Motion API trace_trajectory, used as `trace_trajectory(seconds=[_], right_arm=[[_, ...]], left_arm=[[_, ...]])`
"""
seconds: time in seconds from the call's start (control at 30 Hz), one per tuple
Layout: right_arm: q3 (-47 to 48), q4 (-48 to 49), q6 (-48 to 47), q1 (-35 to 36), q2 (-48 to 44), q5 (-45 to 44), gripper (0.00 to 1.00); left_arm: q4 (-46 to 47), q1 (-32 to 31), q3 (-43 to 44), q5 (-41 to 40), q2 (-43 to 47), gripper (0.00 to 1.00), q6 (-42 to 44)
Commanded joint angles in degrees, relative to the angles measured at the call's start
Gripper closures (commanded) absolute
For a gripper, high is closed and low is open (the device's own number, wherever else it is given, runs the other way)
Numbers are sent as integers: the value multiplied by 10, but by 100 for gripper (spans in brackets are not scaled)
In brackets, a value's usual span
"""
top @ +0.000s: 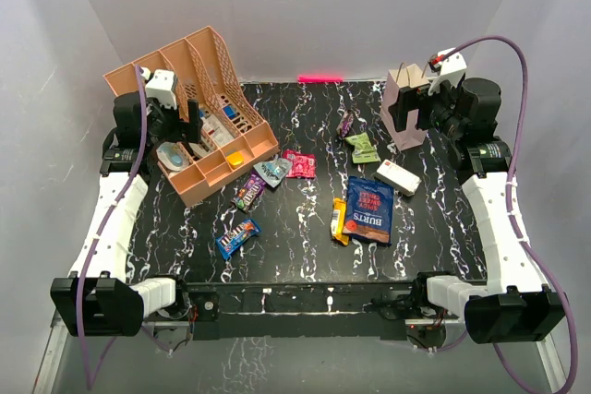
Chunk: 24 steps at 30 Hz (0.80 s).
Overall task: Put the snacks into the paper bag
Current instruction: Move the paper bag to the center of the board.
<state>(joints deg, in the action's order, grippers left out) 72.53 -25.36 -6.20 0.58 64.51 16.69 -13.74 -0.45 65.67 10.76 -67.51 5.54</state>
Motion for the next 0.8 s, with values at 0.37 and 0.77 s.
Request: trace_trajectory(seconds=[0.37, 0.77], right_arm=[[23, 24, -29, -4, -3, 2, 2], [103, 25, -62, -3, 90, -73, 2]], left_arm=[[16, 3, -14, 4, 23, 2, 3], [22, 3, -23, 7, 25, 2, 3]])
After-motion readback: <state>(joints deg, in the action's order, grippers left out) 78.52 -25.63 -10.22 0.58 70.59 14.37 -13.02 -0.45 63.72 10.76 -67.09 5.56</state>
